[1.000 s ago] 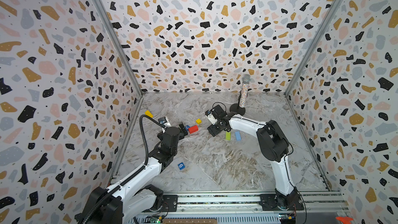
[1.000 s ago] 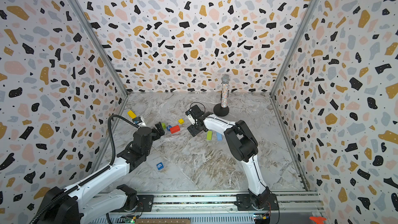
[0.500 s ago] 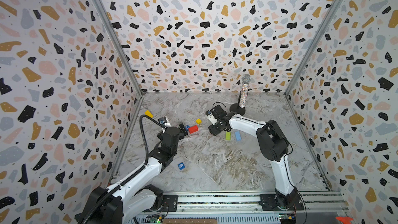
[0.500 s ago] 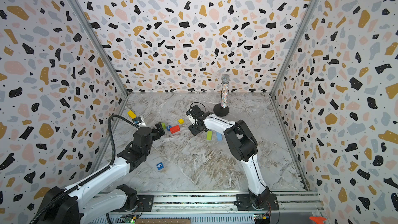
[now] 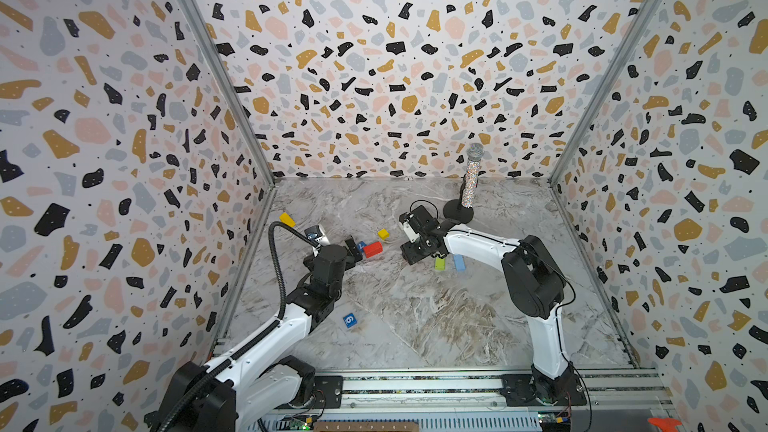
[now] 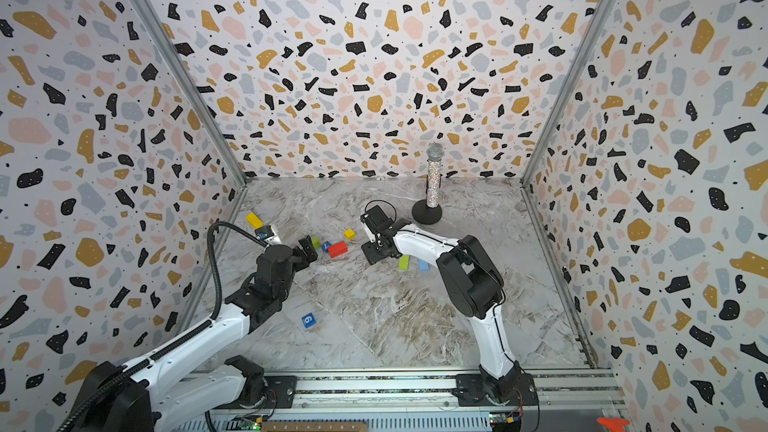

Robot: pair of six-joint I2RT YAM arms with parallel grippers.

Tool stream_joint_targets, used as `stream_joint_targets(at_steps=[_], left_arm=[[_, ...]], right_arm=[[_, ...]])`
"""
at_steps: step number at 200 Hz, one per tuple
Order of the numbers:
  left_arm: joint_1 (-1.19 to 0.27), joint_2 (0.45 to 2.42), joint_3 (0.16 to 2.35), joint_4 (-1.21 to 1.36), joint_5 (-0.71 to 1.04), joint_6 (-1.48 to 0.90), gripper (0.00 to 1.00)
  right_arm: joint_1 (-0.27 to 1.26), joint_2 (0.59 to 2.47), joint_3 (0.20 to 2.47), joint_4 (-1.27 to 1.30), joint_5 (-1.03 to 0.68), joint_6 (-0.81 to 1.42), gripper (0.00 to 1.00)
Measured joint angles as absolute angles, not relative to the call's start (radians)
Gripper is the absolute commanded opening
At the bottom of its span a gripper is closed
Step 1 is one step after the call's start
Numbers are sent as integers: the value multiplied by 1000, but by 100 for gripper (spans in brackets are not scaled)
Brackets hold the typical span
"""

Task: Build the wood block tower
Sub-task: 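Carry the red brick with the right gripper toward the lime and light-blue bars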

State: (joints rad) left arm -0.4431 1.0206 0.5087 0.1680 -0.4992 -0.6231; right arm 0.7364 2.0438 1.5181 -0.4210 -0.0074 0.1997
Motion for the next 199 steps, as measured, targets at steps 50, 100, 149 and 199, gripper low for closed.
stream_joint_targets(at_steps=[50,100,149,199], left_arm=[[-443,991,484,143,-479,-633,100],[-443,948,484,109,-453,-636,100],[-443,915,469,85,-451,-637,100],[-443,915,460,73,-445,-640,100]], right_arm=[[754,1941,1406,-419,-4,246,36],[783,1905,1298,-410,1,284,35],[782,1905,1269,-387,23,294,35],[721,1905,1269,-381,38,291,35]])
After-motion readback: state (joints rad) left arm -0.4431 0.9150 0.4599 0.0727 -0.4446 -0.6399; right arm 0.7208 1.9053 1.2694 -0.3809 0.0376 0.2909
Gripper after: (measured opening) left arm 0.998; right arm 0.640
